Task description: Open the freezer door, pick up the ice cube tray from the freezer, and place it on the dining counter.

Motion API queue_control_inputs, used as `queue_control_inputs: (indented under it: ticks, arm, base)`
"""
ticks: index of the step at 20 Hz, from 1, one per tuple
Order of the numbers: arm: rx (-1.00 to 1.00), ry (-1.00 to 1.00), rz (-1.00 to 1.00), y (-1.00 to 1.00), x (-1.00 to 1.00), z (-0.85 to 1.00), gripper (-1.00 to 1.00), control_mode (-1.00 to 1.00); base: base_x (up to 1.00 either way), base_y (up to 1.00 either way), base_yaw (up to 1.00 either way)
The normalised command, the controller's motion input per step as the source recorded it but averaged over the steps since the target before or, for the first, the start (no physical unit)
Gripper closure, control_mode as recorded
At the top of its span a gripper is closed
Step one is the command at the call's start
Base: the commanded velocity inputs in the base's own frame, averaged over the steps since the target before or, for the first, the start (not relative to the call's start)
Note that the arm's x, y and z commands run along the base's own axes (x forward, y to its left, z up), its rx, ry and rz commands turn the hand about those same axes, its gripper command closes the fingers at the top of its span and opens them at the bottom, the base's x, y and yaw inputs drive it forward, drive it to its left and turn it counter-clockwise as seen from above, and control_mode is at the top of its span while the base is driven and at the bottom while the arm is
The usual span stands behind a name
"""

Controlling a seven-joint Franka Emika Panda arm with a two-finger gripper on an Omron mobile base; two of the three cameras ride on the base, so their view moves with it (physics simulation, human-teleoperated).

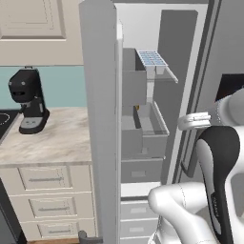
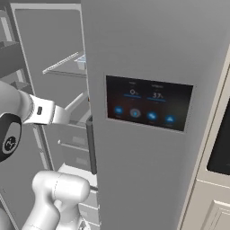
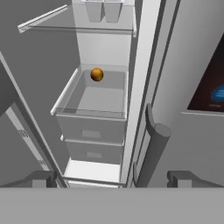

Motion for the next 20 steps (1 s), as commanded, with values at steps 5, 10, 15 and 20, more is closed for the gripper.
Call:
queue_control_inputs:
  ticks: [5, 10, 15, 20]
  arm:
    - [0.0, 0.0, 0.0, 0.0, 0.0, 0.0, -1.0, 1.0]
    - [0.0, 0.0, 0.0, 0.0, 0.0, 0.0, -1.0, -1.0]
    - [0.0, 0.0, 0.0, 0.0, 0.0, 0.0, -1.0, -1.0]
    - [0.0, 0.0, 0.0, -0.01, -0.02, 0.02, -1.0, -1.0]
  base:
    - [0.27, 0.0, 0.0]
    - [0.02, 0.0, 0.0]
    - [0.0, 0.0, 0.0]
    - [0.0, 0.0, 0.0]
